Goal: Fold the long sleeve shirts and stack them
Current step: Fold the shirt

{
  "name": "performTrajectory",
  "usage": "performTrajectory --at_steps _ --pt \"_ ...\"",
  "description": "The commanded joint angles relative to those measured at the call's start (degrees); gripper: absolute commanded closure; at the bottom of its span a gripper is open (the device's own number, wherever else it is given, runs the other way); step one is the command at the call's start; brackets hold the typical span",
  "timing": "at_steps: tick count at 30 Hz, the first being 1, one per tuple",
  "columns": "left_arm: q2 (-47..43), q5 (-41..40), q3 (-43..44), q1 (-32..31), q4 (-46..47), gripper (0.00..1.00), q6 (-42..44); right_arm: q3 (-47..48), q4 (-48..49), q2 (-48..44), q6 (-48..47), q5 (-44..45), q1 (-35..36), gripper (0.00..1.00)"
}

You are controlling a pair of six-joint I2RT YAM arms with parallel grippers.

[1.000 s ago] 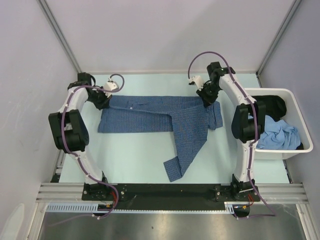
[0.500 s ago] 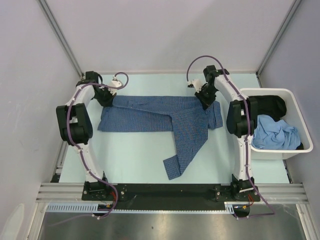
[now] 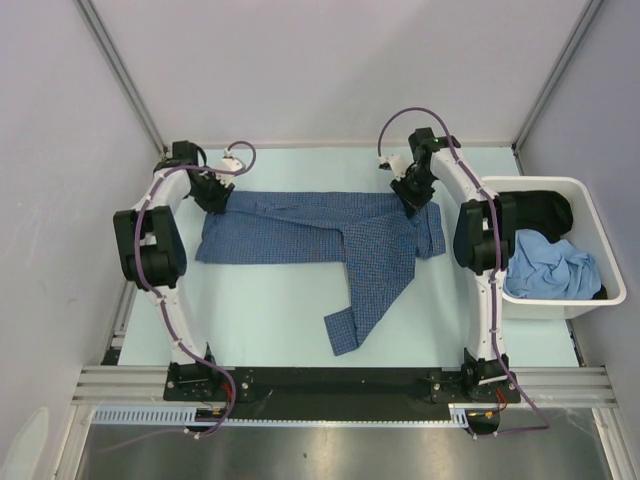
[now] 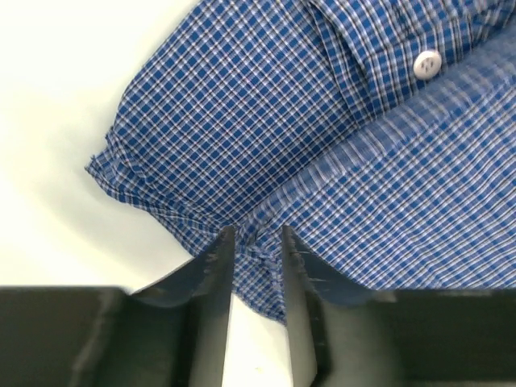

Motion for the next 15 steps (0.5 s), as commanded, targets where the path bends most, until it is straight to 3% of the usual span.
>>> performTrajectory --at_steps 1,2,5,6,8,11,15 --pt "-3.59 2.25 2.14 1.56 0.3 0.57 -7.1 2.75 -1.91 -1.54 5.61 2.67 -0.93 0.65" --pt "-4.56 3.83 1.79 1.82 -0.14 0.54 -8.33 2.49 -2.18 -2.6 6.32 2.49 -1.29 0.55" --pt "-11.23 11.37 -2.77 2.09 -2.86 0.46 -8.09 -0.67 -2.88 -8.92 6.68 -2.58 -2.61 0.53" --pt "-13.25 13.4 -4.87 1.48 -3.3 0.38 -5.99 -5.12 -2.01 -10.68 6.68 -5.57 -2.7 0.53" --pt "-19.47 17.72 -12.43 -0.18 -4.71 0.33 -0.3 -9.7 -0.43 -15.76 4.5 -8.56 -2.09 0.53" --pt "-26.34 19.92 -23.41 -6.51 -8.49 0.31 8.5 -18.68 3.09 -19.91 3.96 -9.98 -0.95 0.55" --pt "-32.86 19.31 -39.04 -23.63 -4.57 0.28 13.46 -23.79 4.06 -20.89 5.27 -12.45 -0.33 0.61"
